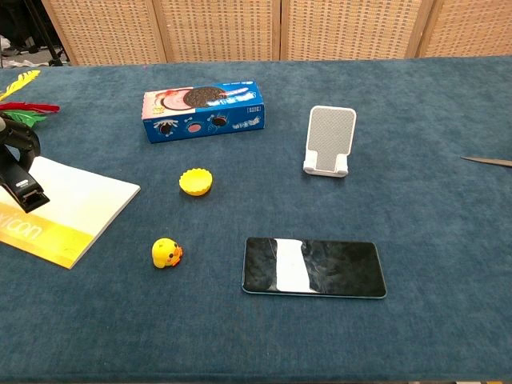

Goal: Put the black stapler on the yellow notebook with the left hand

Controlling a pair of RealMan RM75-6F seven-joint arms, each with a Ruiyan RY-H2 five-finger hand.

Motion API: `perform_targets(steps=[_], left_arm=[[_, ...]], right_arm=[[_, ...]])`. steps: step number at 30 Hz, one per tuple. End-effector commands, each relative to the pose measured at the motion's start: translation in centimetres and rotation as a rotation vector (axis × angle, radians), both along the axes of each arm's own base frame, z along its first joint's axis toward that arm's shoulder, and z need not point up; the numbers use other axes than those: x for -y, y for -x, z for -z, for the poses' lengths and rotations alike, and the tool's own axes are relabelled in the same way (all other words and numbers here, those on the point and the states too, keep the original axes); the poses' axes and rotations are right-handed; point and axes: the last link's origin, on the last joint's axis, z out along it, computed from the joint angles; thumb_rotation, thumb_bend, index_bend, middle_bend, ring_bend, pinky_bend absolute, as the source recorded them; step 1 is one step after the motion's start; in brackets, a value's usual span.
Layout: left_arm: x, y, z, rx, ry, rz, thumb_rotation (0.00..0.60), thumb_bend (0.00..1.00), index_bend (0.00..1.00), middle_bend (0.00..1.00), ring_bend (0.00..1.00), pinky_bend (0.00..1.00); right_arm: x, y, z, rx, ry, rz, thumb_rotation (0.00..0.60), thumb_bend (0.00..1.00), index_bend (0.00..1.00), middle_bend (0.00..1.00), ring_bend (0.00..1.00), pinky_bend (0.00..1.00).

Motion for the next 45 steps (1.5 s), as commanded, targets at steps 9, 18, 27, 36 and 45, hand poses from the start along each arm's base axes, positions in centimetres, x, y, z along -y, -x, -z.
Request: perform_targets(steps=[9,18,27,36,45], left_arm=[[0.2,2.4,1.8,-0.008,0.018,-0.058,0.600,0.51,0.65,0.33,0.25,0.30],[0.4,3.5,2.3,-0.008,0.029,-0.088,0.600,0.47,0.64,0.26,0.25,0.30],[0.3,3.5,2.0,0.005,0.023,-0.086,0.600,0.41,0.50,0.05,0.17,0.30],[0.1,3.6,1.9,0.006,0.029,-0.100,0.600,0.36,0.30,0.00,0.06,0.22],[0.1,3.5,1.1,-0.004,0.061,-0.120,0.600,0.28,0.13,0.00,0.00,0.10]], right_arm=[[0.0,0.0,0.1,-0.001,0.001,-0.001,0.600,0.31,0.12,0.00,0.00,0.11],[0.0,-0.1,0.2,0.003,0.007,-0.009,0.600,0.31,0.12,0.00,0.00,0.11],[0.0,-0.2,0.3,0.006,0.020,-0.021,0.600,0.31,0.12,0.00,0.00,0.11],[0.1,-0.2,0.3,0.009,0.028,-0.024,0.600,0.31,0.12,0.00,0.00,0.11],[0.1,-0.2,0.3,0.011,0.036,-0.032,0.600,0.31,0.12,0.00,0.00,0.11]])
